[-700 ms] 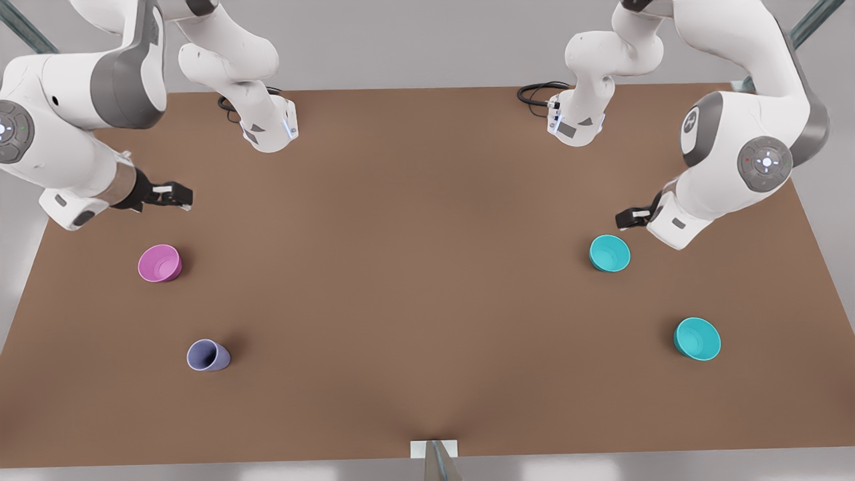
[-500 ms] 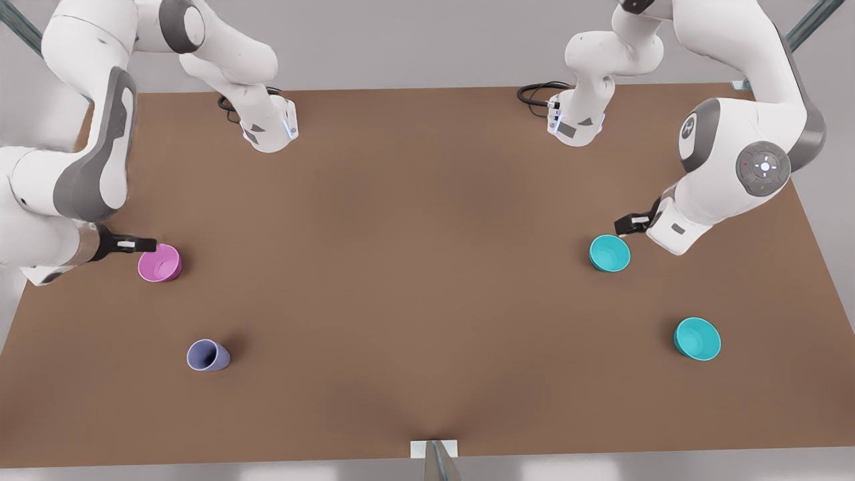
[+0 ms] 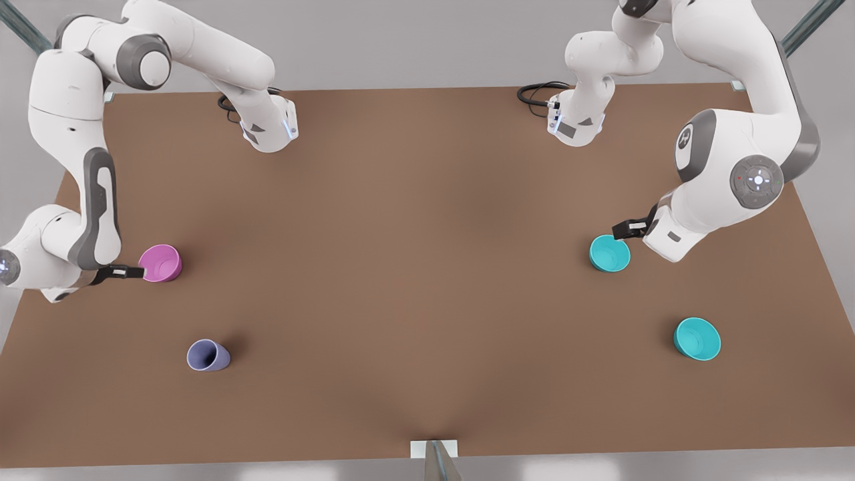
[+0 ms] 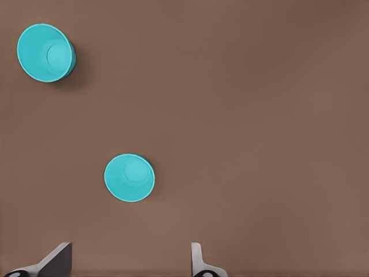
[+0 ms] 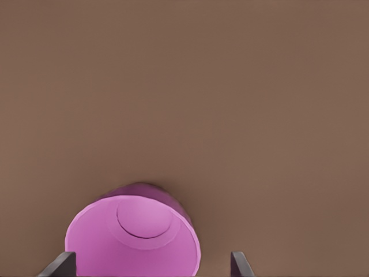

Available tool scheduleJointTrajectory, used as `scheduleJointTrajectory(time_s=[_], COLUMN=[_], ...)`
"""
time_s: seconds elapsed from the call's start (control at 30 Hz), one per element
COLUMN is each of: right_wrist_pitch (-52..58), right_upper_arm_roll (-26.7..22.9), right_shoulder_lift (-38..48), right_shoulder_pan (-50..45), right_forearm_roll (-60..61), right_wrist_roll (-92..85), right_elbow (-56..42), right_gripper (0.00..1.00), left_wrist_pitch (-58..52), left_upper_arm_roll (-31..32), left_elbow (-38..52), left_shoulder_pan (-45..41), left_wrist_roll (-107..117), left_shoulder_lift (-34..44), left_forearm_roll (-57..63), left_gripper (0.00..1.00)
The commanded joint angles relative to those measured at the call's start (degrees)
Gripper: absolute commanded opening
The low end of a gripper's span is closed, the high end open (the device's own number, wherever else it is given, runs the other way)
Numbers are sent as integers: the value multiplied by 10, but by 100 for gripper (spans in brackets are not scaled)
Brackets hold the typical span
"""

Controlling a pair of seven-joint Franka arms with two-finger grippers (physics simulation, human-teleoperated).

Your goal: Stack the blue bowl on the pink bowl

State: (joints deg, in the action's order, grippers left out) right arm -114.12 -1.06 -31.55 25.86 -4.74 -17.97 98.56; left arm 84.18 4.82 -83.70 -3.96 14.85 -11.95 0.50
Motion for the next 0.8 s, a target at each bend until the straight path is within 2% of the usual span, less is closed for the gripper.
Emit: scheduleJointTrajectory(time_s=[0.0,0.23,0.43,0.47,0.57,0.6,0.63,0.77], right_wrist_pitch=[-101,-100,-101,-101,-100,-100,-95,-48], right_upper_arm_roll=[0,1,2,3,4,4,5,11], right_shoulder_lift=[-8,12,1,-3,-15,-18,-18,-23], right_shoulder_pan=[3,39,38,38,36,35,35,35], right_forearm_roll=[2,3,3,3,3,3,3,2], right_wrist_roll=[-121,-171,-165,-164,-164,-164,-164,-170], right_elbow=[11,82,101,100,92,90,87,43], right_gripper=[100,100,100,96,37,25,21,21], left_wrist_pitch=[-4,-20,-20,-20,-21,-21,-21,-21], left_upper_arm_roll=[0,0,0,0,0,0,0,0], left_elbow=[0,0,0,0,0,0,0,0], left_shoulder_pan=[0,0,-1,-1,-1,-1,-1,-1], left_wrist_roll=[4,4,4,4,4,4,4,4], left_shoulder_lift=[0,0,0,0,0,0,1,1], left_forearm_roll=[1,1,1,1,1,1,1,1], left_gripper=[100,100,100,100,100,100,100,100])
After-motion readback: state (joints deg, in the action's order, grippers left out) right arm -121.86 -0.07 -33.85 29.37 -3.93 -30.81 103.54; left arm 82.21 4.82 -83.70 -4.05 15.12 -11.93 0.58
